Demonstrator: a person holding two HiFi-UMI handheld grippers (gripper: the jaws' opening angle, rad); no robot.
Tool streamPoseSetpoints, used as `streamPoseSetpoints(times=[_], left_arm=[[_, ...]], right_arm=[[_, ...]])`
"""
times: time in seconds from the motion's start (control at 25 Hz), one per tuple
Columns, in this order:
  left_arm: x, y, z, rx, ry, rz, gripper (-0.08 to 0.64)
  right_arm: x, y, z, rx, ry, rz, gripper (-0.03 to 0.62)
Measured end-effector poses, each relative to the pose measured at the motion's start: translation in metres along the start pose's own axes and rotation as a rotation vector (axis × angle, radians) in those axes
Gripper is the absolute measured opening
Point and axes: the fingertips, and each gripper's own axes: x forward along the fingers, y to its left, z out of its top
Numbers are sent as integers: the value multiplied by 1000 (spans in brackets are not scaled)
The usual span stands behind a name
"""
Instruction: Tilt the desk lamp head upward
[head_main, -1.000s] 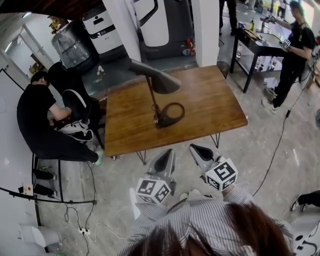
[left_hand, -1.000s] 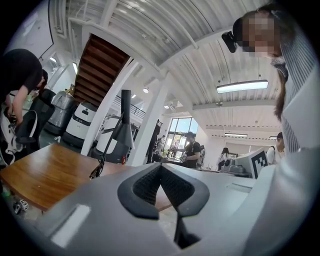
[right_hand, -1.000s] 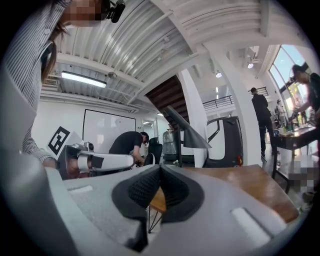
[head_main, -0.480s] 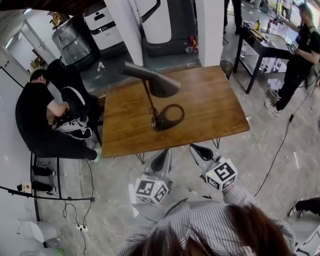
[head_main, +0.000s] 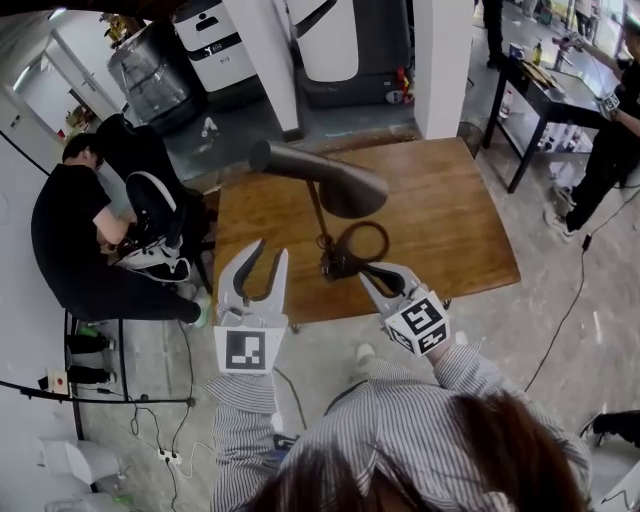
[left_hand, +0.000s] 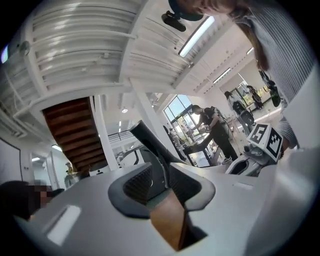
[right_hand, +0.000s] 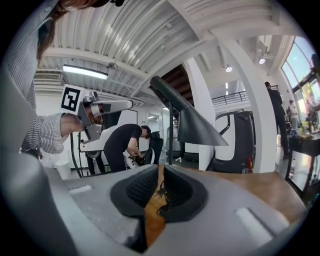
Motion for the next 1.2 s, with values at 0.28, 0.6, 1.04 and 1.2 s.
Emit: streamPoseSetpoints(times=[0.28, 0.6, 1.04, 1.2], left_arm=[[43, 28, 43, 257, -112, -120, 195], [64, 41, 79, 550, -77, -201, 258], [82, 31, 89, 973, 100, -293, 290], [88, 28, 87, 1087, 158, -347, 290]], right_arm=[[67, -29, 0, 1, 23, 12, 55], [111, -29, -11, -62, 92, 75, 89], [122, -27, -3, -65, 88, 167, 89], [124, -21, -7, -76, 95, 194, 89]])
